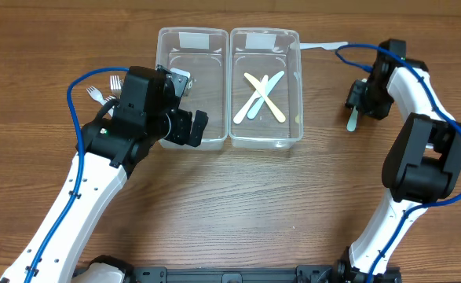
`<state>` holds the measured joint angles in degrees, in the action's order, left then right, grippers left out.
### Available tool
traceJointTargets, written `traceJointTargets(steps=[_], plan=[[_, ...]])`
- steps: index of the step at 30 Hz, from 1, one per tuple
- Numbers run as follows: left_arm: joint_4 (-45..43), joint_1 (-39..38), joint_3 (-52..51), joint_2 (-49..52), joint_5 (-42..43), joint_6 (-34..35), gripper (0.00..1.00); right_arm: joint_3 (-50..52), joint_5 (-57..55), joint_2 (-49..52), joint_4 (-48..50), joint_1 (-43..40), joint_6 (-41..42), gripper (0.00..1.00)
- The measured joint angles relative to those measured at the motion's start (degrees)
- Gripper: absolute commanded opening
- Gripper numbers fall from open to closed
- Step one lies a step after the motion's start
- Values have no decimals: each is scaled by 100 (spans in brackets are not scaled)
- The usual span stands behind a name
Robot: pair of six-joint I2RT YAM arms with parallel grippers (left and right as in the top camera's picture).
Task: Pack container
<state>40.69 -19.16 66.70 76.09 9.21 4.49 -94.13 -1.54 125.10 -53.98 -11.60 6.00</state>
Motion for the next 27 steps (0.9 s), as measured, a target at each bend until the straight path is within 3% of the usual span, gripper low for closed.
traceJointTargets(steps=[16, 27], plan=[[0, 0, 0, 2, 0, 0, 100, 424, -70, -109, 205, -4, -20, 11], [0, 0, 0, 0, 0, 2, 100, 424, 4, -122, 199, -4, 50, 5]])
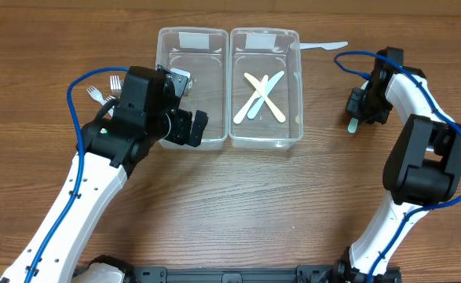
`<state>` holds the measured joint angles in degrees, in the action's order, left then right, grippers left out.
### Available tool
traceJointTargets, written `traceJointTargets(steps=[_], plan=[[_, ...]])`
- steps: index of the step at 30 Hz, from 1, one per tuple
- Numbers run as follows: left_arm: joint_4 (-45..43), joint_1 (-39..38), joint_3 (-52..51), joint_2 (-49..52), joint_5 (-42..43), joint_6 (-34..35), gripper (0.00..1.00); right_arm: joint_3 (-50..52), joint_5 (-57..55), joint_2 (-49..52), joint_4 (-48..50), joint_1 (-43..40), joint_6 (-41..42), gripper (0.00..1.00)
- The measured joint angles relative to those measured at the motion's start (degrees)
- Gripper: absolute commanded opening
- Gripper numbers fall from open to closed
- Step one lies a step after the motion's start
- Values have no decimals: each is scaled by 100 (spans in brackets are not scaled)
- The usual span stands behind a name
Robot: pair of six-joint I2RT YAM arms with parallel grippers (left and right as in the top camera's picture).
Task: Pack container
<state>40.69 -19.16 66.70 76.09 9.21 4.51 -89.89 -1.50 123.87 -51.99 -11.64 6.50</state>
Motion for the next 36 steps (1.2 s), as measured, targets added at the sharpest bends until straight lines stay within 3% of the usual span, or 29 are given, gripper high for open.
traceJointTargets(steps=[9, 18, 25, 32, 36], plan=[[0, 0, 0, 2, 0, -2, 100, 48, 114, -201, -66, 7, 52, 5], [0, 0, 0, 0, 0, -2, 100, -42, 264, -1523, -87, 286, 76, 5], [0, 0, 0, 0, 0, -2, 100, -87, 575, -2297, -87, 1113, 81, 5], [-2, 0, 0, 2, 0, -2, 100, -87, 763, -2365, 17, 2142, 96, 6], [-2, 0, 0, 2, 0, -2, 100, -87, 721, -2164, 127, 2553, 94, 14]])
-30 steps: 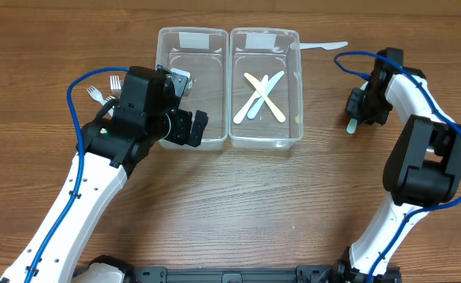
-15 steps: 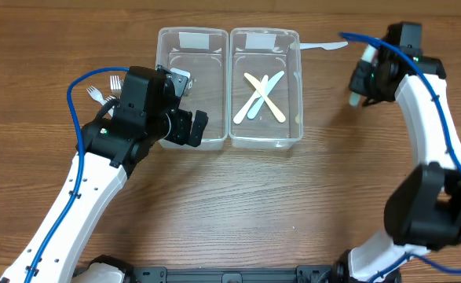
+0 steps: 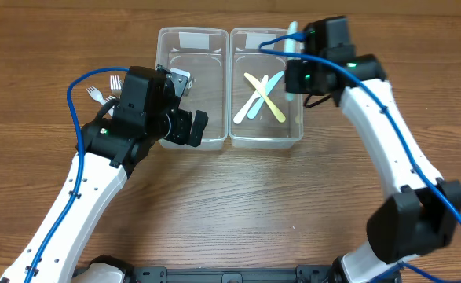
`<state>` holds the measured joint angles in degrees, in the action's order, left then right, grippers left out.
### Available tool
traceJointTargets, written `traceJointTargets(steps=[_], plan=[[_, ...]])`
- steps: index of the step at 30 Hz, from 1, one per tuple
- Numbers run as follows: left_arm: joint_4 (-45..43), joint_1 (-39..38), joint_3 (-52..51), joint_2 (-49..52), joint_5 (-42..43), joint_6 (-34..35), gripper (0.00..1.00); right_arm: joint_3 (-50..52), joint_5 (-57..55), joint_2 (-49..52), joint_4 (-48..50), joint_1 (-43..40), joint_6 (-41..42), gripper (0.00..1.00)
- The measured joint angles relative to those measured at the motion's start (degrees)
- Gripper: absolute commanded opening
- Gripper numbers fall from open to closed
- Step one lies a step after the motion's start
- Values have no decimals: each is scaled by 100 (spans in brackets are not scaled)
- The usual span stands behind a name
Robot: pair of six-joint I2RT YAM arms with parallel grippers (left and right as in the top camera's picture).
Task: Pack container
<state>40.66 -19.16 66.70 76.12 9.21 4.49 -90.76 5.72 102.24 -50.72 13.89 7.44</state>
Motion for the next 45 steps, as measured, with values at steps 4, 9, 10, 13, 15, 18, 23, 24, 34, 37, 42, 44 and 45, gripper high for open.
traceJointTargets(steps=[4, 9, 10, 13, 15, 18, 23, 24, 34, 37, 42, 44, 45], plan=[[0, 0, 0, 0, 0, 0, 100, 0, 0, 376, 96, 234, -11, 41], [2, 0, 0, 0, 0, 0, 100, 0, -17, 492, 581, 229, 2, 57], [2, 0, 0, 0, 0, 0, 100, -13, -20, 492, 706, 219, -2, 59], [2, 0, 0, 0, 0, 0, 100, -46, -15, 492, 1010, 153, 2, 66], [2, 0, 0, 0, 0, 0, 100, -92, -17, 492, 1220, 52, -11, 72], [2, 0, 0, 0, 0, 0, 100, -109, -11, 492, 1412, -131, 13, 76], [2, 0, 0, 0, 0, 0, 100, -116, 229, 492, 1827, -684, 168, 75], [2, 0, 0, 0, 0, 0, 100, -116, 308, 492, 1917, -855, 210, 75], [0, 0, 0, 0, 0, 0, 100, -127, 702, 772, 2127, -1733, 590, 81], [2, 0, 0, 0, 0, 0, 100, -127, 761, 918, 2214, -1746, 608, 79], [2, 0, 0, 0, 0, 0, 100, -162, 796, 1335, 3165, -1755, 654, 71], [2, 0, 0, 0, 0, 0, 100, -188, 802, 1582, 3526, -1755, 730, 72], [0, 0, 0, -2, 0, 0, 100, -188, 802, 1720, 3692, -1755, 798, 72]])
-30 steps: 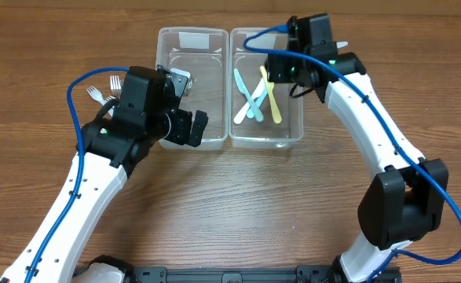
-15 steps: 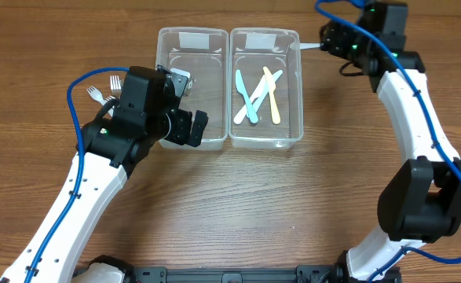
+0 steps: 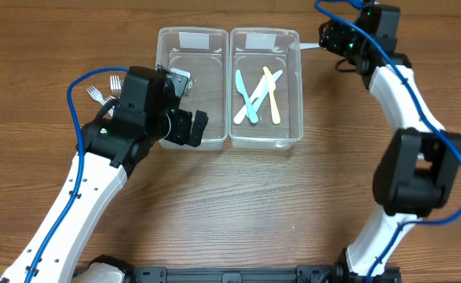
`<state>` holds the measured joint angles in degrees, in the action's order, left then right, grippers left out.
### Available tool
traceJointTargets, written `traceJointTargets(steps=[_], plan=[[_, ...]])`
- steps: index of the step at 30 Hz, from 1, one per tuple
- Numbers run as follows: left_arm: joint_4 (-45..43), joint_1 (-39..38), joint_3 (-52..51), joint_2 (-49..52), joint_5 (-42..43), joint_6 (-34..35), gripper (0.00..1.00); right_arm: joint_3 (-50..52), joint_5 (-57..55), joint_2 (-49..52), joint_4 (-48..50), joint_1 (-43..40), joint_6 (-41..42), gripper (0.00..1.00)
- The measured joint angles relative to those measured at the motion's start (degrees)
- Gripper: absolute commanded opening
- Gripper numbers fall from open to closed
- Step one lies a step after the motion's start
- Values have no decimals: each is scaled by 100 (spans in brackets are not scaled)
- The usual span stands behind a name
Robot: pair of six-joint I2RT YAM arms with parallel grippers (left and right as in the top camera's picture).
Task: Pack container
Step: 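Open the right gripper and lift it out of the right container, then move the right gripper back toward the white knife behind the container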
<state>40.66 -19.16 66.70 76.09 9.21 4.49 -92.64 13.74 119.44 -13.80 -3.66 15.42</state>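
Two clear plastic containers stand side by side at the back: the left container (image 3: 175,47) holds nothing I can see. The right container (image 3: 297,86) holds three utensils: a pale blue one (image 3: 244,88), a cream one (image 3: 246,108) and a yellow one (image 3: 273,98). My right gripper (image 3: 329,37) is behind the right container's far right corner, over a white utensil (image 3: 310,45) on the table, and looks open and empty. My left gripper (image 3: 192,126) hovers at the left container's near edge, fingers apart with nothing between them.
Two white forks (image 3: 104,88) lie on the table left of the left arm. The right arm's blue cable loops above the back edge of the table.
The pale blue utensil that my right gripper held upright above the right container now lies inside it. The right gripper has moved to the back right, over the white utensil. The left arm is unchanged.
My right gripper was at a pale blue utensil on the table right of the containers, and stayed there at the following moment. Then it held that utensil upright over the right container, which had two crossed utensils. Now that container holds three. The left arm stayed still throughout.
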Motion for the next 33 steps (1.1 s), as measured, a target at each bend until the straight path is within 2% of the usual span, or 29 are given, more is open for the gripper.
traceJointTargets(steps=[1, 3, 10, 15, 24, 28, 30, 33], plan=[[2, 0, 0, 2, 0, 0, 100, -2, 2, 125, 151, 0, 68, 73], [4, 0, 0, 2, 0, 0, 100, -2, 0, 437, 546, -2, 188, 88], [2, 0, 0, 0, -2, 0, 100, -4, 0, 1141, 1814, -4, 387, 89], [2, 0, 0, 2, 0, 0, 100, -4, -90, 1314, 2234, -4, 481, 86], [0, 0, 0, 2, 0, 0, 100, -11, -50, 1346, 1572, -4, 1134, 92], [0, 0, 0, 2, 0, 0, 100, -20, 234, 1351, 881, -4, 1172, 92], [0, 0, 0, 2, 0, 0, 100, -20, 396, 1349, 621, -4, 1110, 100], [0, 0, 0, 0, 0, 0, 100, -214, 616, 1349, 116, -7, 914, 100]])
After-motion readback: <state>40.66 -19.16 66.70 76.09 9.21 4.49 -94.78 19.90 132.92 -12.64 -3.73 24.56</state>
